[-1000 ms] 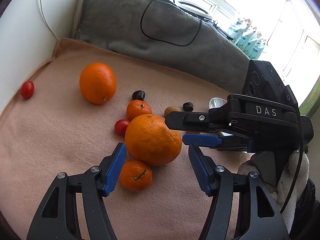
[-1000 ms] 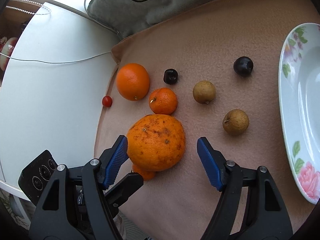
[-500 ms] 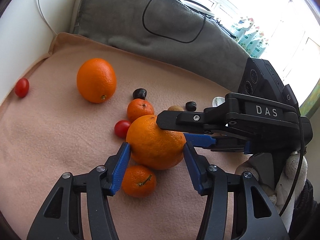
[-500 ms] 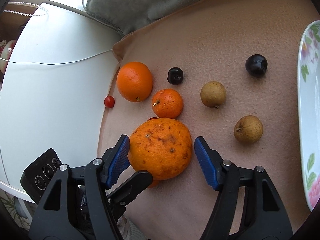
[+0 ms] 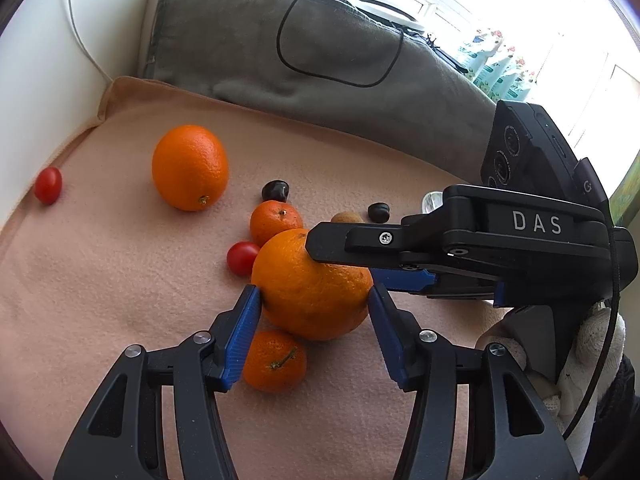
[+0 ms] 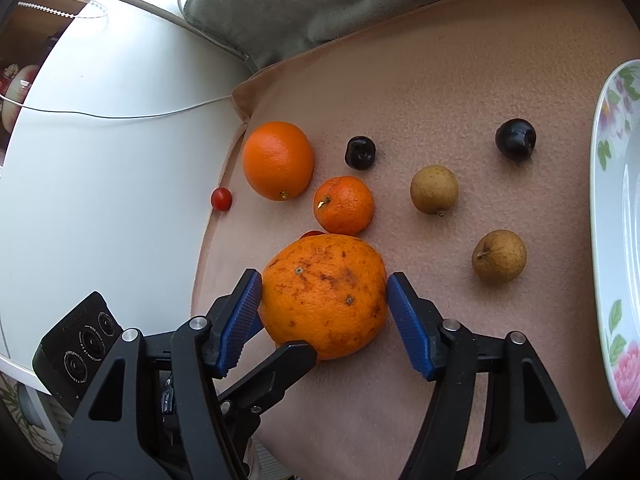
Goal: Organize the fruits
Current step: 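Carry the large orange with the right tool and lower it onto the plate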
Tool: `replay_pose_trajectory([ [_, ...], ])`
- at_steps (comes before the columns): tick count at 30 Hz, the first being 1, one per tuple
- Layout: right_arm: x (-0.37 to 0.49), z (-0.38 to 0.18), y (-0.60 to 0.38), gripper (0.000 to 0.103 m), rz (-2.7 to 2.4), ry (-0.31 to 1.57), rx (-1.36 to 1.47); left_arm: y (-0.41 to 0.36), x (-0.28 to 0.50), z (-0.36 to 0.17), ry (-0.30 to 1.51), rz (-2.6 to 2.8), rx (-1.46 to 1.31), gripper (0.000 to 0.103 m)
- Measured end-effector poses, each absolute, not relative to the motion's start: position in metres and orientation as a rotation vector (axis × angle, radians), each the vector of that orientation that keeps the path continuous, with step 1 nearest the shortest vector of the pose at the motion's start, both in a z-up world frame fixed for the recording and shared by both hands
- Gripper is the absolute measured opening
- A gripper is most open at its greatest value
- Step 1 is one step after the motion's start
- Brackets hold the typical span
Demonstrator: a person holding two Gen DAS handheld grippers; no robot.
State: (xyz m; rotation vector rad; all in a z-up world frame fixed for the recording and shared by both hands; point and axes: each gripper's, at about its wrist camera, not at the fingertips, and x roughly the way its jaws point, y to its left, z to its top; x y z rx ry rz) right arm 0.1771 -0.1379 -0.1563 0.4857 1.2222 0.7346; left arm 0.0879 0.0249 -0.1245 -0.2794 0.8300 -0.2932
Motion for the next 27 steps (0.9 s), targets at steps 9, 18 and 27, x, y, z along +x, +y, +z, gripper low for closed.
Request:
replay_pose_trajectory([
  [9, 0.169, -0.140, -0.154, 0.068, 0.726, 1.178, 0.482, 0.013, 0.084, -0.112, 0.795, -0.311, -0.258, 0.055],
  [18, 0.160, -0.119, -0.187, 0.068, 0.693, 1.126, 0.479, -0.013, 0.086, -0.099, 0.766, -0.361, -0.232, 0.055],
  [27, 0.154, -0.108, -0.238, 0.068, 0.623, 1.085, 0.492, -0.056, 0.091, -0.091, 0.760, -0.445, -0.193, 0.055],
])
